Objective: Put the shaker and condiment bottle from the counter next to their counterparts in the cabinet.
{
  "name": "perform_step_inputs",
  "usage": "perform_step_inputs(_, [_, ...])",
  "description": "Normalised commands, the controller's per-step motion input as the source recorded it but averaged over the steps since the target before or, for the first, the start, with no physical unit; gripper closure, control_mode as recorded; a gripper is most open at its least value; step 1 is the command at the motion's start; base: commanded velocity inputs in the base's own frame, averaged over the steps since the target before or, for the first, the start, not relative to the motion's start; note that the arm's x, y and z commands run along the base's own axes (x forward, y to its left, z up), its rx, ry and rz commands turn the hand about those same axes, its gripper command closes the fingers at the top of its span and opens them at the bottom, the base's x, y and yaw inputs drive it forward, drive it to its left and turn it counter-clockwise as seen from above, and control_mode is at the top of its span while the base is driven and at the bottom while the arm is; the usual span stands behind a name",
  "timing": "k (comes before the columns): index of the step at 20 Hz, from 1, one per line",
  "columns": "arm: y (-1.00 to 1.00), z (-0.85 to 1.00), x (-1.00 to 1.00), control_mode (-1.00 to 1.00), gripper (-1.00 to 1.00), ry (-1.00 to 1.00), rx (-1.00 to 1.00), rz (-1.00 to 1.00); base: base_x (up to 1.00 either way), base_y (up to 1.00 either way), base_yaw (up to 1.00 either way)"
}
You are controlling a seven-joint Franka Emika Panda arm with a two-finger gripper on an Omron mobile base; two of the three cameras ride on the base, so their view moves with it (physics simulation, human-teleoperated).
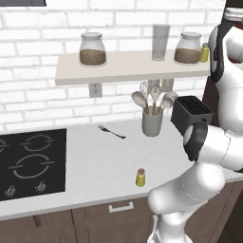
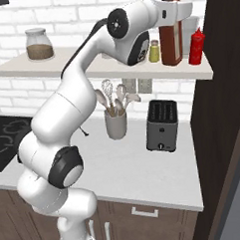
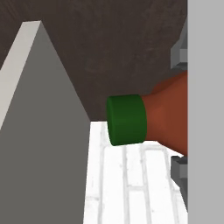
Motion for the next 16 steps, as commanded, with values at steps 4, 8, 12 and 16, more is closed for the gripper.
perform_step_inputs(4, [-0.01,-0.02,0.01,-1.00,1.00,0.00,0.02,0.00,0.00,0.00,0.00])
perform_step_inputs(8, [0.00,0.00,0.05,-1.00,1.00,0.00,0.04,0.02,0.00,0.00,0.00])
perform_step_inputs(12, [0.00,-0.10,0.04,-1.00,1.00,0.00,0.03,0.02,0.00,0.00,0.00])
perform_step_inputs(16, [-0.01,-0.19,0.04,-1.00,1.00,0.00,0.01,0.00,0.00,0.00,0.00])
